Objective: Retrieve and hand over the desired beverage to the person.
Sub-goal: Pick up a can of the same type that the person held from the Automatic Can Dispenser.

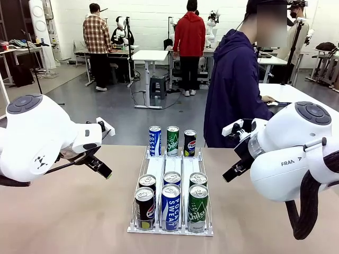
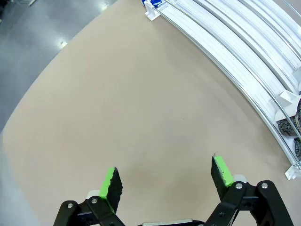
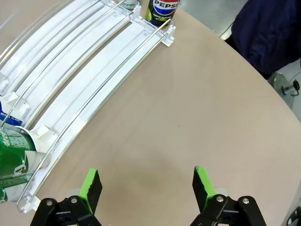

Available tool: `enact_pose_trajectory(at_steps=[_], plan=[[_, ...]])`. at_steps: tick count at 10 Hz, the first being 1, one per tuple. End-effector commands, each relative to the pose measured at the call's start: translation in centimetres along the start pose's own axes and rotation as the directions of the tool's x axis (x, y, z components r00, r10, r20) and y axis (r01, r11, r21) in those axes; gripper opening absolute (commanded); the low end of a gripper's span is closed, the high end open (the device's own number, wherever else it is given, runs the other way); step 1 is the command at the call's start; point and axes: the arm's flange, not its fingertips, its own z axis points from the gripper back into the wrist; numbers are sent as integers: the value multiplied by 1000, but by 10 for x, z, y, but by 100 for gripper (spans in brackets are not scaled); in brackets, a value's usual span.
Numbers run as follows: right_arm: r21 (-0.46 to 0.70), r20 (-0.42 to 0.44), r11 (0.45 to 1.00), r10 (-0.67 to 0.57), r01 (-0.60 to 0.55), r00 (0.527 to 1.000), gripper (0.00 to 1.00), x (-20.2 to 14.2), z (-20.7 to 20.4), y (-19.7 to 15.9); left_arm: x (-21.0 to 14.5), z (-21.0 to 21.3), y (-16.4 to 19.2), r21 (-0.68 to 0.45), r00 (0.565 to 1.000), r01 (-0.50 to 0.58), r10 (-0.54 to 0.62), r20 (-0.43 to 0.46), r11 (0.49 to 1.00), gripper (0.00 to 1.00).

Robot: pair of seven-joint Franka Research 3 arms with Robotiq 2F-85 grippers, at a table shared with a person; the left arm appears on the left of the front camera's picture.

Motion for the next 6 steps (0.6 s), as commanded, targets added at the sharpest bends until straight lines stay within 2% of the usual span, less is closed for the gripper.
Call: enact_pose_trajectory(at_steps=[1, 3, 4, 6], plan=[[0, 0, 1000, 0, 0, 1000, 100, 0, 0, 0, 0, 0, 0, 0, 1000, 0, 0, 0, 1000, 100], [-65, 41, 998, 1, 2, 999, 100, 10, 72, 3, 19, 71, 0, 19, 999, 15, -16, 44, 1000, 100], [-106, 48, 994, 29, -24, 998, 100, 23, 122, 4, 32, 116, 7, 20, 997, 44, -45, 70, 999, 100], [-136, 63, 990, 42, -33, 997, 100, 45, 185, 5, 48, 183, 8, 58, 993, 85, -89, 82, 995, 100]])
